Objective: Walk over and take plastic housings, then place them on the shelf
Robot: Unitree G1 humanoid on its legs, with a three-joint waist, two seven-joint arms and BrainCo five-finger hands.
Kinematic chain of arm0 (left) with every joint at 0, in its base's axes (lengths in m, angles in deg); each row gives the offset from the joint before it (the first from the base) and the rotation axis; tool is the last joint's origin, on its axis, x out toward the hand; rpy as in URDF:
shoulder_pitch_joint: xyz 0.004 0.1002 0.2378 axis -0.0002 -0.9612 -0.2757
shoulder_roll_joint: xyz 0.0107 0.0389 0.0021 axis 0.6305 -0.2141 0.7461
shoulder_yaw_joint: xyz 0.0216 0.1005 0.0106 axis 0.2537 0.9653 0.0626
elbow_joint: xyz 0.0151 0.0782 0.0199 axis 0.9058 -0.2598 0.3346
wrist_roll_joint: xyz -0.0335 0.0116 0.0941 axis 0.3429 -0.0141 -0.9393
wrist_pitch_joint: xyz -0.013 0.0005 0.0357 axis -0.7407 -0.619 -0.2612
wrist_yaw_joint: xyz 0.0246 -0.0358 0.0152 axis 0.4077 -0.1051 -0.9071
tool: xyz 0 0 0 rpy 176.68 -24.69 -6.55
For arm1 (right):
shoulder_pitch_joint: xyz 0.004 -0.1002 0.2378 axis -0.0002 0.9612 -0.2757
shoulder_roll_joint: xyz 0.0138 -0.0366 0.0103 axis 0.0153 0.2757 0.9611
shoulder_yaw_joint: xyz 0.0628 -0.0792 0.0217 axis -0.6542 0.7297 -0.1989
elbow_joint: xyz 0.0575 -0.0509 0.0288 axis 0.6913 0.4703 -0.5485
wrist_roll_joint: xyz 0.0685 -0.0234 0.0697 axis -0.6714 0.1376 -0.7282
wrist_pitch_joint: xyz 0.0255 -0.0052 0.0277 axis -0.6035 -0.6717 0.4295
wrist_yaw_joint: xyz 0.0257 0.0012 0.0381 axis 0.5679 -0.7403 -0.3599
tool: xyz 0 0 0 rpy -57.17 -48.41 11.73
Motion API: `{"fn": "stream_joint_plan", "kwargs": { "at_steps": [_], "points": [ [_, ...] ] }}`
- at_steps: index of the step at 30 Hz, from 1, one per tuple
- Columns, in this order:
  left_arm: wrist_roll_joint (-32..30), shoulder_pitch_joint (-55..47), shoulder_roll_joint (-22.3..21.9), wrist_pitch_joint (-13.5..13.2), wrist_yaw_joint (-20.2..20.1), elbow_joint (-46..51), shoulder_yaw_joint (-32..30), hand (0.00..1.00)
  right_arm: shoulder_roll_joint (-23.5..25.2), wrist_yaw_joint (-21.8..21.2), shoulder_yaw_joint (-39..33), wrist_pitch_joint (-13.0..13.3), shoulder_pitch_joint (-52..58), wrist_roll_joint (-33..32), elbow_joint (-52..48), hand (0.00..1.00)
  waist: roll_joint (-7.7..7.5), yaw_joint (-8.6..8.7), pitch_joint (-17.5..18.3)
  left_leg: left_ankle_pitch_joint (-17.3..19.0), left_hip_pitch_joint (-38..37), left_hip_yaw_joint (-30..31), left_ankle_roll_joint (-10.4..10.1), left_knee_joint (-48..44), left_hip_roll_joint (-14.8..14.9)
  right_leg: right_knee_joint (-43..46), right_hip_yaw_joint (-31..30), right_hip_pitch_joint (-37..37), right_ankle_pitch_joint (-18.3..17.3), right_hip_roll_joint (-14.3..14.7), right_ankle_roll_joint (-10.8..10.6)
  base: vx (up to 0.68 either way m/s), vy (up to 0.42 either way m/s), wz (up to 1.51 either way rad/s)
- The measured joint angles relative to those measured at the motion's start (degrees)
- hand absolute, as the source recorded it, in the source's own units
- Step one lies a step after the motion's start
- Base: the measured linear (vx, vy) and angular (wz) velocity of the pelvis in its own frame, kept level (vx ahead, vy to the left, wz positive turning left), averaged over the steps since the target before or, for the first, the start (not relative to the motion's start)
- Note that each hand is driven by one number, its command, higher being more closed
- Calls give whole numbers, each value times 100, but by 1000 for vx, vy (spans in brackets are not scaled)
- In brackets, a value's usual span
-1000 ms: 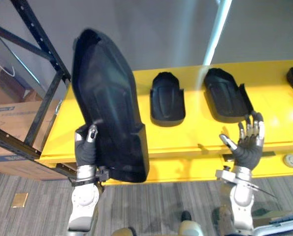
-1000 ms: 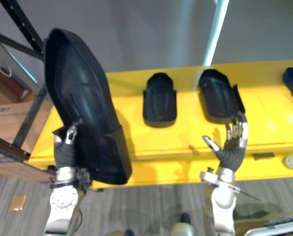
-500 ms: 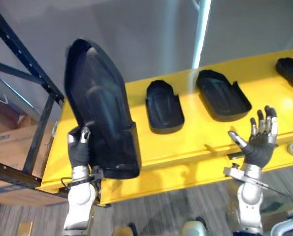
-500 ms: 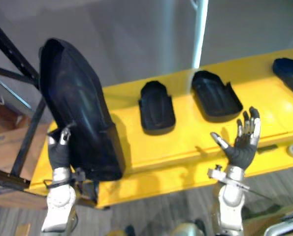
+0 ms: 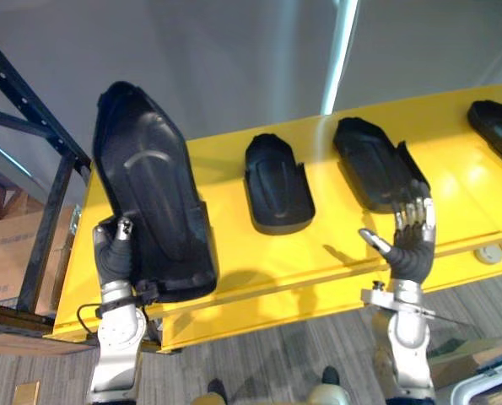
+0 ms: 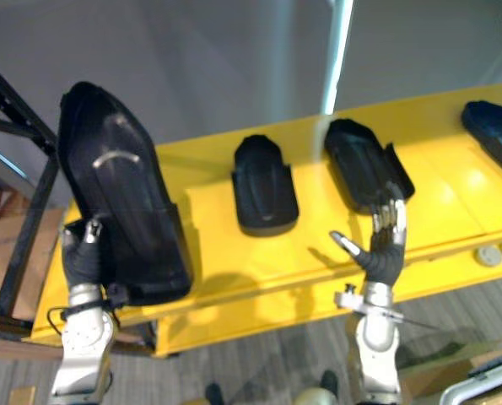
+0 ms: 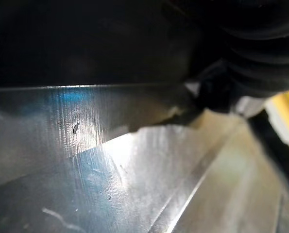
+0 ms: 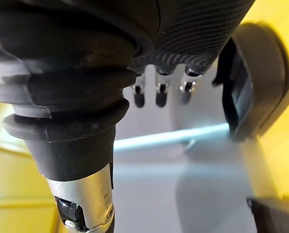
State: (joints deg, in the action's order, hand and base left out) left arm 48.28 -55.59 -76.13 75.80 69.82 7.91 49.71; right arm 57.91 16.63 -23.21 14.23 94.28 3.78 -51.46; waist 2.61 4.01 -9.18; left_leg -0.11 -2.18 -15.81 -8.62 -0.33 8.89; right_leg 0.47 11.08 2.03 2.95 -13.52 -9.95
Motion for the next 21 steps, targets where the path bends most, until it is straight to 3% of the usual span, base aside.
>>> {"fn": "stream_joint_plan", "kwargs": {
  "at_steps": [3,12,15,17,21],
  "points": [
    [14,354,77,208,137,-529,-416,100,-23,-219,229,-91,3,-12,-31,0,6,5,2,-33,-1,-20,-1,3,-1,-37,-4,2,0,2,0,-63,-17,-4],
    [63,1516,1330,784,57,-2419,-585,100,-442,-787,598,-108,-97,-301,-173,0,113,24,-50,-171,-72,-151,-3,193,3,-131,-107,-83,88,46,-8,-38,-6,-7],
    [135,1787,1498,898,-134,-2749,-576,100,-523,-911,794,-110,-173,-350,-281,0,128,78,-54,-175,-76,-191,-2,194,2,-140,-163,-107,103,50,-16,10,5,-6],
    [422,2038,1589,1037,-567,-3132,-546,100,-555,-1049,955,-223,-216,-480,-319,0,156,156,-70,-175,-78,-192,-1,196,2,-140,-167,-108,103,50,-16,0,0,0],
    [649,2237,1590,1333,-978,-3545,-326,100,-670,-1164,968,-326,-226,-618,-396,0,283,182,-139,-176,-82,-194,0,195,2,-138,-180,-114,103,51,-16,0,0,0]
  ]
}}
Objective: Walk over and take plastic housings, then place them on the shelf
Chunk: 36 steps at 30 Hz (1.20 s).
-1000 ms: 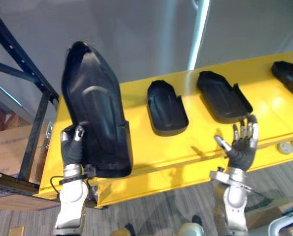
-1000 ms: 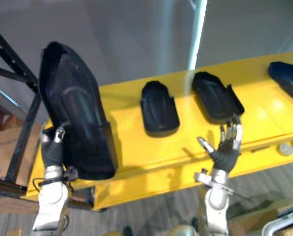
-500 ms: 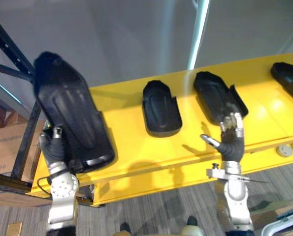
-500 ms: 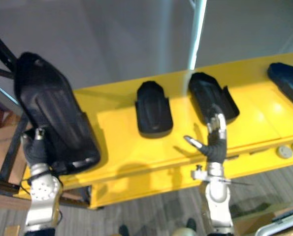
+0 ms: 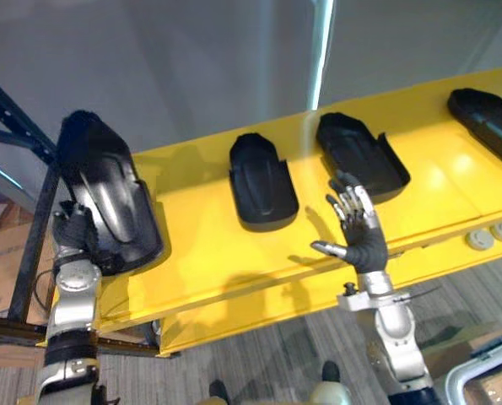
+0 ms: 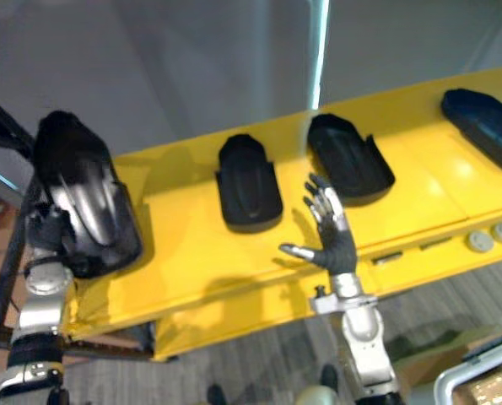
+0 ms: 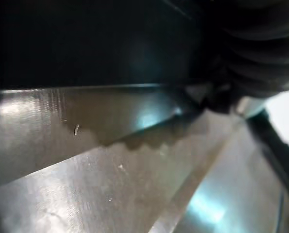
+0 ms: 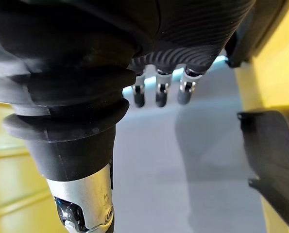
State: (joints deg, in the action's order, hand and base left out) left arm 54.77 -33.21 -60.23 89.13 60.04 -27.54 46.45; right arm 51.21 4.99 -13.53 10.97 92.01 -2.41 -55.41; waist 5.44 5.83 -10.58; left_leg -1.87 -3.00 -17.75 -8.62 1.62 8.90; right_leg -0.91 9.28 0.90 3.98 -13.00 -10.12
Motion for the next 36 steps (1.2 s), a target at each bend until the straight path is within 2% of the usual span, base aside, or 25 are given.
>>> {"fn": "stream_joint_plan", "kwargs": {
  "at_steps": [3,5,6,10,14,18,19,25,36],
  "points": [
    [62,134,3,218,-304,-480,22,100,-182,-80,98,-55,-182,-77,-26,0,88,87,-52,0,5,-29,1,-14,3,13,-64,-42,-1,2,1,-31,2,-7],
    [98,252,4,351,-454,-739,33,100,-270,-90,150,-121,-261,-103,-71,0,86,92,-56,0,9,-86,1,-21,10,43,-139,-98,-1,9,1,-22,4,-13],
    [245,372,4,499,-590,-960,59,100,-296,-101,220,-162,-333,-102,-78,0,74,115,-64,0,9,-138,1,-25,10,58,-170,-127,-1,8,0,-23,6,-12],
    [271,573,174,661,-733,-1018,262,100,-309,-107,218,-216,-411,-109,-101,0,82,124,-208,5,17,-168,6,-64,13,154,-226,-199,-16,2,13,-27,6,-7],
    [246,818,278,689,-731,-1104,249,100,-410,-106,221,-273,-442,-171,-349,0,121,121,-454,10,126,-186,18,-136,22,298,-302,-374,-40,-1,46,-50,2,-4],
    [236,969,327,686,-738,-1304,252,100,-440,-99,227,-274,-459,-175,-363,0,114,130,-473,10,128,-188,18,-142,27,383,-308,-410,-76,-3,32,0,0,0],
    [195,994,350,685,-746,-1313,252,0,-440,-98,227,-274,-460,-190,-387,0,110,135,-477,10,160,-191,17,-148,27,436,-318,-470,-98,-7,28,-12,9,5],
    [-25,1162,449,749,-713,-1424,251,0,-446,-97,274,-274,-501,-221,-587,0,122,150,-573,9,218,-189,17,-189,31,563,-328,-562,-147,-16,26,-4,3,1],
    [-437,1162,547,799,-367,-1534,242,0,-444,-95,380,-269,-352,-222,-567,0,122,222,-575,10,103,-299,16,-174,48,565,-418,-521,-148,9,27,-1,1,-3]
  ]
}}
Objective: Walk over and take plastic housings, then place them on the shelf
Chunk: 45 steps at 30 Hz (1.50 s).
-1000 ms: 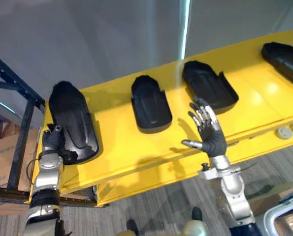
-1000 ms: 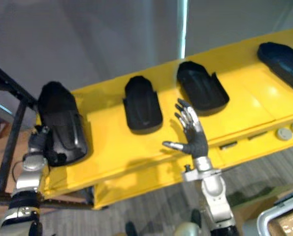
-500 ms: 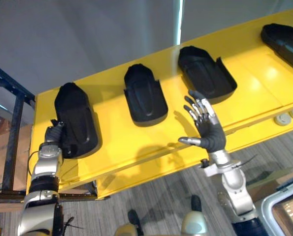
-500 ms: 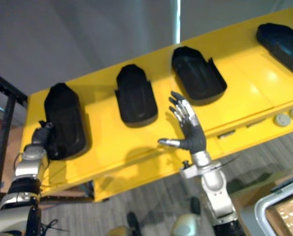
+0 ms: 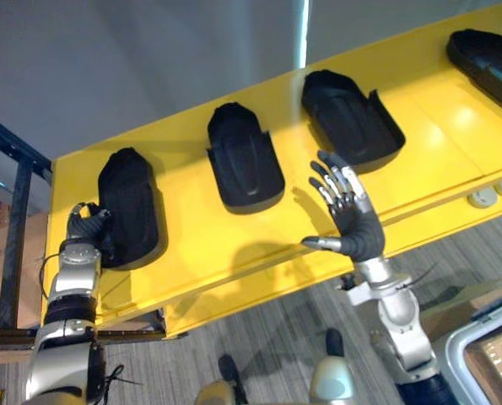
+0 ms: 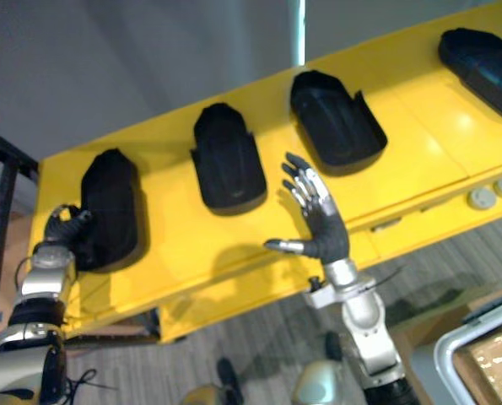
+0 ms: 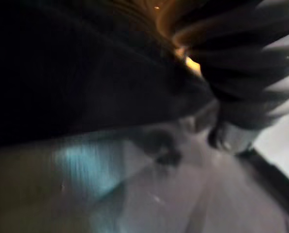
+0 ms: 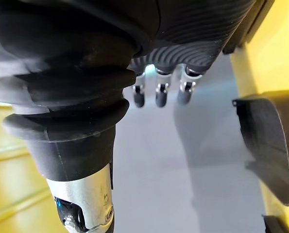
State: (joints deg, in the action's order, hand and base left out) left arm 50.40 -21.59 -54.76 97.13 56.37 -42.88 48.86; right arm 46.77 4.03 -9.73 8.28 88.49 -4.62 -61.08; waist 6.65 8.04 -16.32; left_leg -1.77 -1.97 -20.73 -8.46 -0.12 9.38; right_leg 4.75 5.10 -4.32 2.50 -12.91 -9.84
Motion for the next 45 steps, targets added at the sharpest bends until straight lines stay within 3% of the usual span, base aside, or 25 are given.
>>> {"fn": "stream_joint_plan", "kwargs": {
  "at_steps": [2,4,6,8,12,14,18,19,20,22,25,27,30,33,35,42,44,45],
  "points": [
    [-43,2,27,-59,226,-7,-4,0,1,-3,0,9,33,-4,0,0,0,20,0,4,-65,-43,-2,7,-3,-18,-39,39,1,2,-1,2,8,-14],
    [-39,18,137,-283,638,0,-20,0,1,-8,-4,39,76,-15,1,0,-4,78,2,3,-100,-58,-2,34,-2,-29,-54,50,7,13,-6,-2,5,-6],
    [-40,136,199,-574,1083,52,-44,0,1,-11,-32,94,164,-68,7,0,-4,96,3,2,-117,-75,-2,49,-2,-52,-70,60,19,18,-19,-2,1,-2],
    [-36,254,271,-1087,1547,275,-47,0,5,-79,-30,153,259,-68,63,0,-16,113,10,3,-214,-114,-3,81,-2,-146,-83,167,52,26,-27,3,4,-7],
    [-27,358,344,-1613,1814,782,-45,0,55,-110,-56,300,279,-65,100,0,-44,182,68,3,-412,-189,-5,198,-2,-373,-91,385,156,64,-27,24,3,-9],
    [81,479,344,-2035,1963,1273,-44,0,160,-109,-65,363,289,-51,145,0,-78,211,129,-1,-501,-212,-10,256,-1,-453,-98,463,184,80,-30,15,1,-7],
    [511,721,342,-2651,1928,2229,-34,0,257,-91,-61,415,325,-40,151,0,-86,235,232,-2,-622,-213,-11,322,-1,-516,-82,590,189,90,-34,2,-1,-1],
    [710,691,336,-2791,1773,2702,-19,100,278,-68,-60,415,345,-38,153,0,-80,233,306,-7,-679,-212,-18,370,-1,-551,-62,649,189,99,-35,0,0,0],
    [832,581,329,-2850,1632,3244,-6,100,313,-41,-56,414,373,-25,158,0,-78,221,420,-6,-678,-210,-18,377,1,-569,-50,656,189,102,-35,0,0,0],
    [1012,307,245,-2884,1520,3891,-11,100,399,63,-55,414,414,43,158,0,-75,210,546,-6,-678,-196,-18,386,2,-589,-31,676,189,101,-35,7,-4,4],
    [1211,-874,-547,-2879,1421,5062,-43,100,561,277,-27,411,608,220,158,0,-61,182,747,-3,-690,-41,-18,404,7,-731,192,926,187,92,-40,-13,-18,29],
    [1206,-2174,-1406,-2876,1354,5753,-42,100,694,451,-18,405,769,446,158,0,-93,12,801,-3,-672,112,-19,404,19,-809,353,1051,183,98,-43,-17,-20,32],
    [1202,-3560,-2168,-2869,1288,6324,-50,100,823,666,-44,386,894,696,209,0,-208,-230,920,-99,-495,375,-62,447,22,-833,623,1046,183,100,-41,-19,-22,45],
    [1231,-4343,-2498,-2872,1179,6755,-38,100,965,813,-57,333,906,862,275,0,-299,-451,973,-147,-394,565,-69,458,18,-832,816,1082,169,98,-22,-17,-9,37],
    [1438,-4879,-2724,-2871,841,7011,10,100,1077,958,-48,278,889,920,295,0,-339,-632,974,-172,-379,678,-66,465,16,-826,935,1160,136,96,-12,-15,-1,28],
    [2120,-5486,-2985,-2841,-151,7143,427,100,1130,1187,-13,275,907,976,389,0,-389,-727,948,-237,-289,929,-70,480,12,-728,1207,1210,-22,86,32,-15,-3,18],
    [2225,-5501,-3019,-2775,-349,7137,477,100,1125,1258,10,276,904,1001,433,0,-434,-732,919,-237,-269,928,-70,497,13,-727,1208,1196,-23,86,34,0,0,0],
    [2224,-5500,-3013,-2565,-533,7123,513,100,1116,1301,14,276,895,1039,571,0,-479,-733,929,-237,-217,928,-70,497,13,-723,1209,1149,-23,86,36,0,0,0]
  ]
}}
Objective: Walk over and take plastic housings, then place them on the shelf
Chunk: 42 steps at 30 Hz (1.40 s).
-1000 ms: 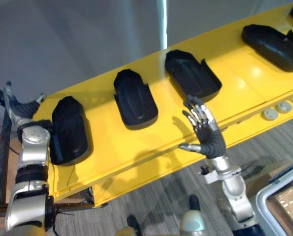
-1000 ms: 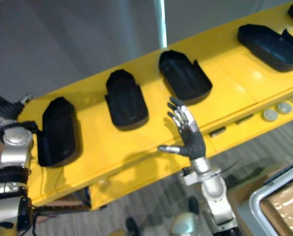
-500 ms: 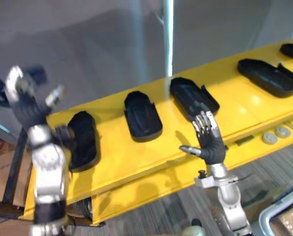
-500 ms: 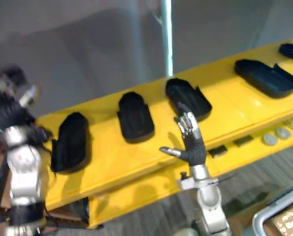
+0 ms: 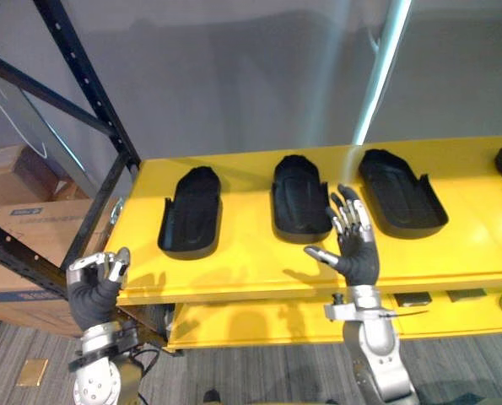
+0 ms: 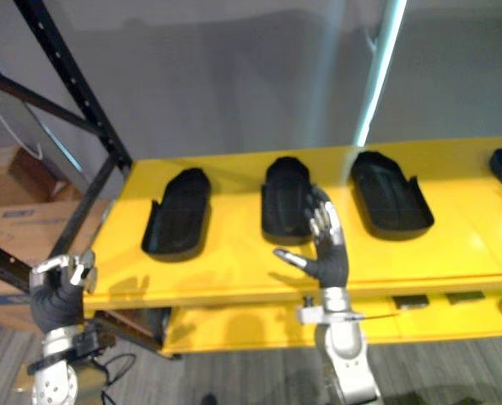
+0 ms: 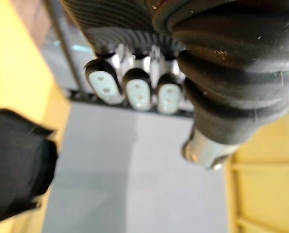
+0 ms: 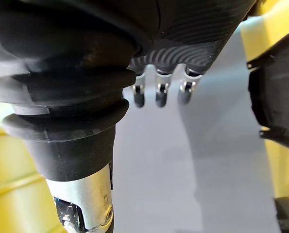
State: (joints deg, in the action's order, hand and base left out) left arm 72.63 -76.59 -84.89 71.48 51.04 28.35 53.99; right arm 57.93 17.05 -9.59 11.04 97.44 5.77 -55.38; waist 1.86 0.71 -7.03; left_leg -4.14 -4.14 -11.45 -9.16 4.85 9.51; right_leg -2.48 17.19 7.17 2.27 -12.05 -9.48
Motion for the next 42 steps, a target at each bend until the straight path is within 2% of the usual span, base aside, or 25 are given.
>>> {"fn": "stream_joint_plan", "kwargs": {
  "at_steps": [1,3,6,21,26,28,36,42],
  "points": [
    [0,0,2,37,-28,-11,17,100,0,3,0,0,-1,3,27,0,-8,0,8,-1,20,0,0,0,0,3,0,-17,1,0,1,0,0,0],
    [-27,51,101,431,-254,-220,236,100,-21,104,39,0,-17,31,188,0,-61,-6,-7,-3,29,1,-3,-1,0,21,0,-33,5,0,1,15,1,1],
    [-249,176,239,691,-245,-671,415,100,-50,127,59,0,-34,27,217,0,-71,0,-3,-5,33,-8,-6,-19,3,58,-10,-75,21,0,-25,7,1,-1],
    [-467,839,448,707,381,-1471,627,100,-228,221,118,4,-59,37,440,0,-83,33,-11,-7,-17,-177,-8,-20,27,105,-193,-202,7,8,1,-15,2,-6],
    [-470,1072,557,874,533,-1755,612,100,-227,206,108,5,-80,35,440,0,-82,43,-11,-5,-100,-321,-11,-21,47,107,-323,-213,26,25,-24,0,5,-12],
    [-470,1203,652,934,563,-1992,606,100,-238,191,92,6,-78,32,440,0,-84,101,-12,-5,-105,-329,-11,-21,48,107,-328,-215,31,25,-25,-10,5,-3],
    [-467,1697,662,1078,791,-2874,537,100,-286,-176,31,12,-78,12,440,0,-76,195,-14,22,-204,-498,-10,-22,52,95,-503,-251,81,32,-24,-22,11,-11],
    [-468,1949,676,1042,947,-3259,310,100,-352,-339,-67,12,-83,-41,440,0,-1,215,-55,27,-277,-647,-8,-22,51,93,-651,-293,145,38,-17,-8,11,-12]
  ]
}}
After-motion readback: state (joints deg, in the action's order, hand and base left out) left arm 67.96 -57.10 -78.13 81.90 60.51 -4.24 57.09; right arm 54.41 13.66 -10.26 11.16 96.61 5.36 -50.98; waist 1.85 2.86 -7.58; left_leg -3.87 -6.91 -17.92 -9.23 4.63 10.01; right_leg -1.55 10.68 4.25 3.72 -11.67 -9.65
